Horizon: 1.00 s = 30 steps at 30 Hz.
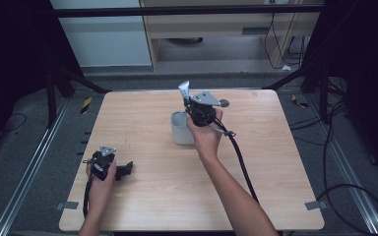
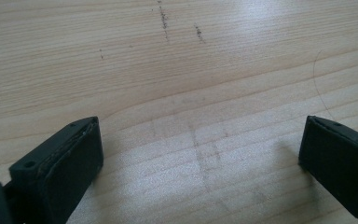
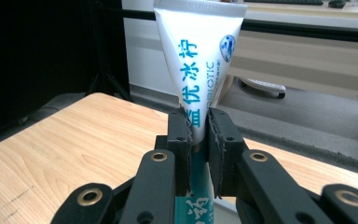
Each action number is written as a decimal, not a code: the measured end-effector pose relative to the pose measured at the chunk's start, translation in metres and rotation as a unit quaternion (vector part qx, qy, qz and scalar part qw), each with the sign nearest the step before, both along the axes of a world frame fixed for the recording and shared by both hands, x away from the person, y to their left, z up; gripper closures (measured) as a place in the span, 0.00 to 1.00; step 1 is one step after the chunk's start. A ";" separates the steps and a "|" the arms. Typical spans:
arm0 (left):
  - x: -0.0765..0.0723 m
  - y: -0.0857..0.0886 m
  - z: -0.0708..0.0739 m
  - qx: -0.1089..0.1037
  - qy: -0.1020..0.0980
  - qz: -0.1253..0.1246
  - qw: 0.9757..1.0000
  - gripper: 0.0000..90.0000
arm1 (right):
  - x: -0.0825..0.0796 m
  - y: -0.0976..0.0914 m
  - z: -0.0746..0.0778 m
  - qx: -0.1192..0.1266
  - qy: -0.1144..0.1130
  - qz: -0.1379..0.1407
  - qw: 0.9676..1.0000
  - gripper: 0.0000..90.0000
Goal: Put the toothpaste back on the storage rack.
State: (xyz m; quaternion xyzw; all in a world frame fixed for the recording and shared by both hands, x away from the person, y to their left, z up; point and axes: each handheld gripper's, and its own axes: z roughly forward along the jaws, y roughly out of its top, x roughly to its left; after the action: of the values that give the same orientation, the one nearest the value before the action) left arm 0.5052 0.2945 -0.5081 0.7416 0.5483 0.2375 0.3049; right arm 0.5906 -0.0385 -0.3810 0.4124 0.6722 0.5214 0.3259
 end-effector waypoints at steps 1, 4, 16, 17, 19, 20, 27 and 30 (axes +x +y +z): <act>0.000 0.000 0.000 0.000 0.000 0.000 1.000 0.00 | 0.000 0.000 -0.001 -0.001 0.001 0.000 1.000 0.89; 0.000 0.000 0.000 0.000 0.000 0.000 1.000 0.00 | 0.000 0.000 -0.003 -0.003 0.004 0.000 1.000 0.89; 0.000 0.000 0.000 0.000 -0.001 0.000 1.000 0.00 | -0.002 0.004 -0.010 -0.021 0.011 0.004 1.000 0.89; 0.000 0.000 0.000 0.000 0.000 0.000 1.000 0.00 | -0.002 0.004 -0.010 -0.021 0.013 0.004 1.000 0.89; 0.000 0.000 0.000 0.000 -0.001 0.000 1.000 0.00 | -0.002 0.004 -0.012 -0.024 0.015 0.004 1.000 0.89; 0.000 0.000 0.000 0.000 0.000 0.000 1.000 0.00 | -0.002 0.004 -0.013 -0.024 0.018 0.003 1.000 0.89; 0.000 0.000 0.000 0.000 -0.001 0.000 1.000 0.00 | -0.001 0.004 -0.019 -0.025 0.025 0.001 0.999 0.89; 0.000 0.000 0.000 0.000 -0.001 0.000 1.000 0.00 | -0.002 0.004 -0.021 -0.027 0.028 0.003 0.999 0.89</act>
State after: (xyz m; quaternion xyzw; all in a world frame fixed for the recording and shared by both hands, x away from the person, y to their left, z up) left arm 0.5055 0.2946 -0.5082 0.7417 0.5479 0.2378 0.3052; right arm 0.5885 -0.0344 -0.4016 0.4157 0.6965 0.4920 0.3161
